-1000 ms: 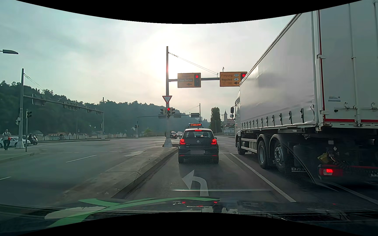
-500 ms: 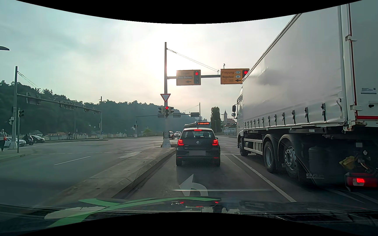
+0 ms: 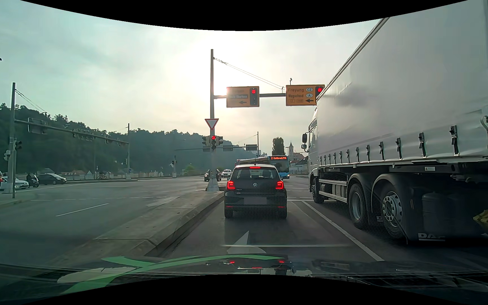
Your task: Follow the waypoints while adhering to traffic rules and regulations
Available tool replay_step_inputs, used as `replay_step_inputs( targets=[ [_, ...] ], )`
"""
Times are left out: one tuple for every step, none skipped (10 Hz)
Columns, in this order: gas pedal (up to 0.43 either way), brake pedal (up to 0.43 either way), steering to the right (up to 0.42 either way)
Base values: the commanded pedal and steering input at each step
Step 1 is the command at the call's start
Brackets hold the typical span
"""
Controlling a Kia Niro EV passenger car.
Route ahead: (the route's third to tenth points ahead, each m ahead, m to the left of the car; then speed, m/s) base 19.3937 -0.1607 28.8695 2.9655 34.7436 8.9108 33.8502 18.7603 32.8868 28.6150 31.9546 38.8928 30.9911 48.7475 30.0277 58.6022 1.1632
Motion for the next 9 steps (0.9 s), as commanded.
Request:
replay_step_inputs(
  targets=[
    [0.0, 0.11, -0.005],
    [0.0, 0.11, -0.004],
    [0.0, 0.128, -0.005],
    [0.0, 0.14, -0.005],
    [0.0, 0.146, -0.004],
    [0.0, 0.152, -0.005],
    [0.0, 0.152, -0.004],
    [0.0, 0.152, -0.004],
    [0.0, 0.152, -0.004]
  ],
)
